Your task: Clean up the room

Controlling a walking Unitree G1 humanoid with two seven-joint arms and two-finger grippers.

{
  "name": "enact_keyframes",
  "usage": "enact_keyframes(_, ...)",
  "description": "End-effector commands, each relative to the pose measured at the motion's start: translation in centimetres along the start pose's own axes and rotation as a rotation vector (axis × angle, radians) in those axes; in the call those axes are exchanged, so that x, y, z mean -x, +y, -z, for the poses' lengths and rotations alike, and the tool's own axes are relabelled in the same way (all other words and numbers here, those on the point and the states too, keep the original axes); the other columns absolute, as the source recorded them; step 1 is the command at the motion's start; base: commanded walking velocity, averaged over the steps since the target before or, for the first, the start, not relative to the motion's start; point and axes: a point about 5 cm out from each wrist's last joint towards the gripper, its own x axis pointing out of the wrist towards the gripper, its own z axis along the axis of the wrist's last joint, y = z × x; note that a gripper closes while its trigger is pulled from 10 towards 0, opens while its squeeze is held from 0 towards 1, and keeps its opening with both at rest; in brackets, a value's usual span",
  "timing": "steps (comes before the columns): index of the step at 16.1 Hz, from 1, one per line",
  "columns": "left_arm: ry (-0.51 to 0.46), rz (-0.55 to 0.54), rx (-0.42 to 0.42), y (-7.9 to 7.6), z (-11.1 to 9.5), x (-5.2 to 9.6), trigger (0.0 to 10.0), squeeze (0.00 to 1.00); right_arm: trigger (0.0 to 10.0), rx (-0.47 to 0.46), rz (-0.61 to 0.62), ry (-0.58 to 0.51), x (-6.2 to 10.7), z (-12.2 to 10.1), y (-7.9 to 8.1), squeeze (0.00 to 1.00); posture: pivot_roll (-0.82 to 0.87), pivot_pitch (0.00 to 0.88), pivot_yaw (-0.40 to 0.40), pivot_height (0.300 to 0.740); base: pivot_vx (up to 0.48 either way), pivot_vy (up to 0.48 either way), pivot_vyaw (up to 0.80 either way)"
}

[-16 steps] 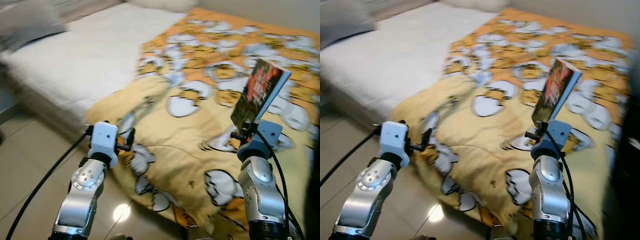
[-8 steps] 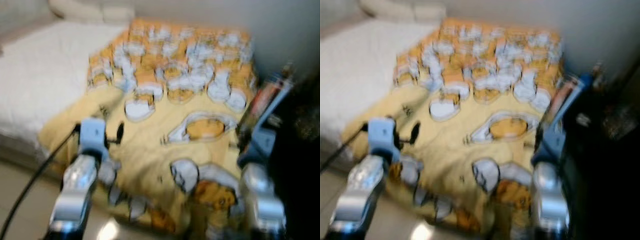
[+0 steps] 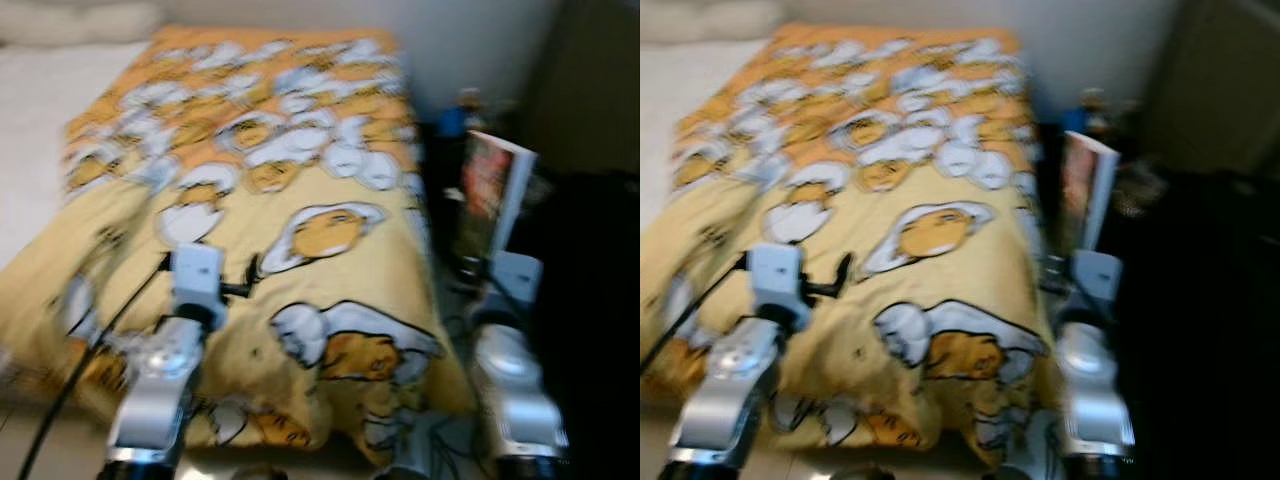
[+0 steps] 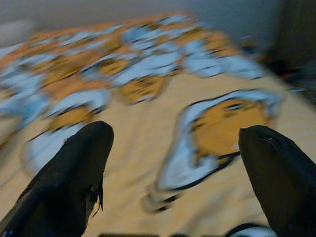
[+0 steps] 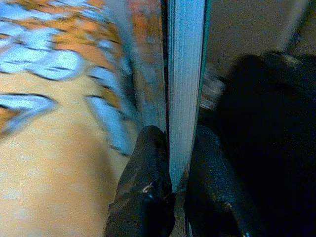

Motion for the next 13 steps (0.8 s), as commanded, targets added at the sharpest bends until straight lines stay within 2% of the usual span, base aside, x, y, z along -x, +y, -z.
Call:
enact_keyframes(1, -0.001, -0.018, -0.012, 0.6, -0.1, -0.1, 10.0, 0.0, 10.0, -0.033, -0.074, -0.019, 0.2, -0.6, 1.3, 0.0, 0.0, 0.0, 0.017, 0.74, 0.0, 0.289, -0.8)
enact_keyframes(2, 0.002, -0.017, -0.013, 0.6, -0.1, -0.2, 10.0, 0.0, 10.0, -0.012, -0.09, -0.026, 0.2, -0.7, 1.6, 0.0, -0.01, 0.0, 0.018, 0.74, 0.0, 0.292, 0.0)
enact_keyframes(13, 0.021, -0.017, -0.044, 0.7, 0.1, -1.2, 10.0, 0.0, 10.0, -0.035, -0.145, -0.015, -0.6, -1.1, 2.3, 0.0, 0.0, 0.0, 0.01, 0.74, 0.0, 0.305, 0.0)
